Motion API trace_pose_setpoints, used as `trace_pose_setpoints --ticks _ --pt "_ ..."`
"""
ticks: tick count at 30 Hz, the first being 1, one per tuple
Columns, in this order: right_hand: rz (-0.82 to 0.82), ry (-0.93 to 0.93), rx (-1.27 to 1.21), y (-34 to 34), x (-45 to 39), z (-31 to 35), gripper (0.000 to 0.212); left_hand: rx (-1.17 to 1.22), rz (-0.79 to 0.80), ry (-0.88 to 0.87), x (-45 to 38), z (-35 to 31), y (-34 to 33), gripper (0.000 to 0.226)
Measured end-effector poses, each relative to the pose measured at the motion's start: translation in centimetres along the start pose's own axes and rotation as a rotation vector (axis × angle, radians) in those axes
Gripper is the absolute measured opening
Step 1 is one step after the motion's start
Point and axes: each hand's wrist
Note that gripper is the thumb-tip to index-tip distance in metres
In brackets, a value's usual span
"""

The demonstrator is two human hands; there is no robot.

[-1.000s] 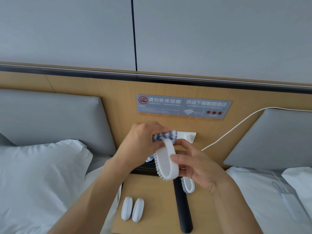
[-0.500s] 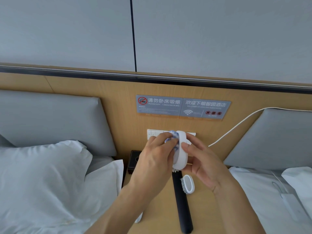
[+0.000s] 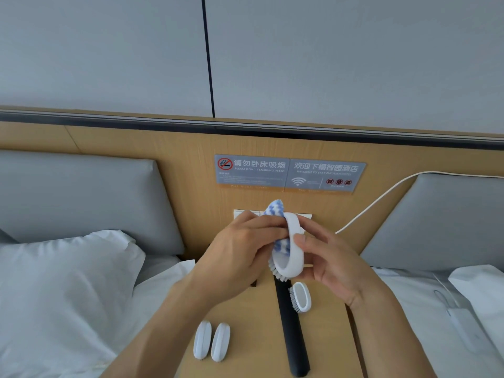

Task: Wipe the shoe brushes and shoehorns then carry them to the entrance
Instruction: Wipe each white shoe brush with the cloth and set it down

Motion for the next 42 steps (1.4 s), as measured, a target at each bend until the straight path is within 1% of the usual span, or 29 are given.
trace_pose_setpoints --ticks 2,4,9,11,13,16,19,24,27,31,33,34,37,42 --pt "-0.010 0.004 -0.004 0.1 0.0 0.3 0.052 -0.038 -0.020 -0.006 -0.1 -0.4 -0.4 0.035" --pt "-0.037 0.016 -0.002 0.3 0.1 0.5 0.052 -0.022 0.004 -0.007 0.0 -0.8 -0.8 0.033" --pt "-0.089 0.048 -0.007 0.7 0.4 0.9 0.054 0.146 0.105 -0.031 0.1 -0.9 -1.0 0.037" --pt "-0.084 0.038 -0.008 0.7 0.6 1.0 0.054 0.245 0.141 0.030 0.2 -0.8 -0.9 0.036" --pt "-0.080 0.019 -0.013 0.7 0.8 0.9 0.054 0.370 0.165 0.135 0.5 -0.6 -0.8 0.032" --pt "-0.079 -0.001 -0.023 0.7 1.0 0.7 0.054 0.440 0.135 0.204 1.0 -0.3 -1.0 0.037" --pt "-0.094 0.001 -0.032 0.2 1.1 0.5 0.057 0.490 0.046 0.302 1.6 -0.4 -1.9 0.039" --pt "-0.195 0.025 -0.085 -1.2 0.8 0.0 0.066 0.482 -0.244 0.505 2.3 -1.5 -3.9 0.040" --pt "-0.227 0.038 -0.086 -1.9 0.7 -0.3 0.067 0.535 -0.362 0.552 2.3 -1.6 -4.3 0.038" --pt "-0.260 0.039 -0.073 -2.5 0.7 -0.4 0.072 0.573 -0.421 0.579 2.2 -1.6 -4.1 0.025" --pt "-0.268 0.042 -0.085 -2.6 0.7 -0.5 0.074 0.543 -0.400 0.570 2.3 -1.5 -3.9 0.022" --pt "-0.270 0.045 -0.094 -2.6 0.7 -0.5 0.074 0.537 -0.366 0.558 2.5 -1.4 -3.8 0.025" --pt "-0.272 0.057 -0.114 -2.3 0.6 -0.3 0.071 0.565 -0.258 0.524 2.9 -1.0 -3.6 0.045" --pt "-0.292 0.047 -0.138 -2.3 0.4 -0.4 0.071 0.538 -0.249 0.438 3.1 -0.8 -3.6 0.063"
Point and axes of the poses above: each hand's wrist, its own x-axis away from the middle knuckle, its own y-axis out of the back of the hand, z = x × y, and after that the axes turned 5 degrees about -z, right-handed
